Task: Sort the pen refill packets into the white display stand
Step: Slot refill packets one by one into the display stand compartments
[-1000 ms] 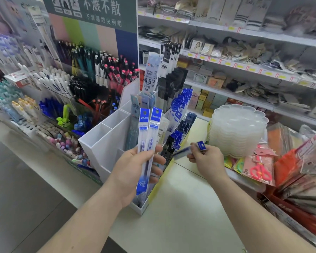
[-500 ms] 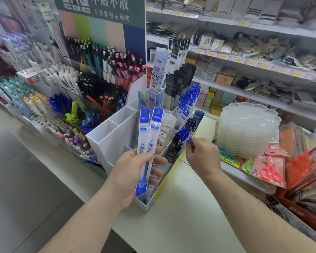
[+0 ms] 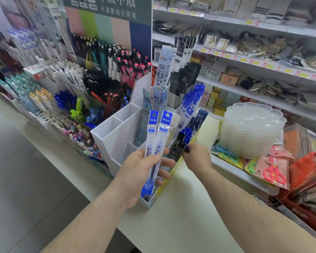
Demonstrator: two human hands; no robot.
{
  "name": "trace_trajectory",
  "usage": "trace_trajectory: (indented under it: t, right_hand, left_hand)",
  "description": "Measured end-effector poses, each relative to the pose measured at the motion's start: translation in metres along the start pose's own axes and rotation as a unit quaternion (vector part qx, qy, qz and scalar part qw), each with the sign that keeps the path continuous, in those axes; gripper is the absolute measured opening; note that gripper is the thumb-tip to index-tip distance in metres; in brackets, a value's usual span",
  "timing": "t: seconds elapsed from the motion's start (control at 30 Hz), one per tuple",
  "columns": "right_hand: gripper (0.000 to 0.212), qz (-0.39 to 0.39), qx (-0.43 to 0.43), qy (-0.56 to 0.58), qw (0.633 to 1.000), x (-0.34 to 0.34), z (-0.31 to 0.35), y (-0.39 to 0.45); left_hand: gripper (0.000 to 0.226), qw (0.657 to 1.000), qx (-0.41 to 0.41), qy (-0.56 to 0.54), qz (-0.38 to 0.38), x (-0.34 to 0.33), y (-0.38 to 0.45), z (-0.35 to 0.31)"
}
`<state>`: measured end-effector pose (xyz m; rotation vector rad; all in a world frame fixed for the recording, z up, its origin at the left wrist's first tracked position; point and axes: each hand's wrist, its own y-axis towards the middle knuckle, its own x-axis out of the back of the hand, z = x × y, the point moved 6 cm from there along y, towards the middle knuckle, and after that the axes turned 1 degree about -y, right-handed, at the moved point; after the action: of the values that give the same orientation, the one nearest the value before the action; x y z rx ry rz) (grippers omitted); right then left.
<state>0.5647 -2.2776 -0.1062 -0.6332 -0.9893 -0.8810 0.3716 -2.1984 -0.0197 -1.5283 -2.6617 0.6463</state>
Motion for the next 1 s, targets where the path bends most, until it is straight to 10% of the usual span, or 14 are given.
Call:
trace_trajectory:
  t: [0.23, 0.33, 0.5, 1.0]
  right_hand:
    - [0.01, 0.089, -0.068, 0.105, 0.988, 0.005, -0.005, -0.003]
    - [0.017, 0.016, -0.084, 0.159, 0.984, 0.039, -0.005, -0.017]
    - [0.012, 0.119, -0.055, 0.517, 0.846, 0.078, 0.034, -0.067]
    - [0.007, 0.225, 0.029, 0.447, 0.865, 0.074, 0.06, -0.097]
  left_hand:
    - [0.018, 1.0, -0.003, 0.005, 0.013, -0.006, -0.002, 0.001]
    - [0.018, 1.0, 0.004, -0.002, 0.021, -0.008, -0.002, 0.001]
    - [0.021, 0.997, 0.049, -0.019, 0.048, -0.017, 0.001, 0.01]
    - [0.021, 0.969, 0.149, 0.036, 0.194, -0.034, -0.007, 0.019]
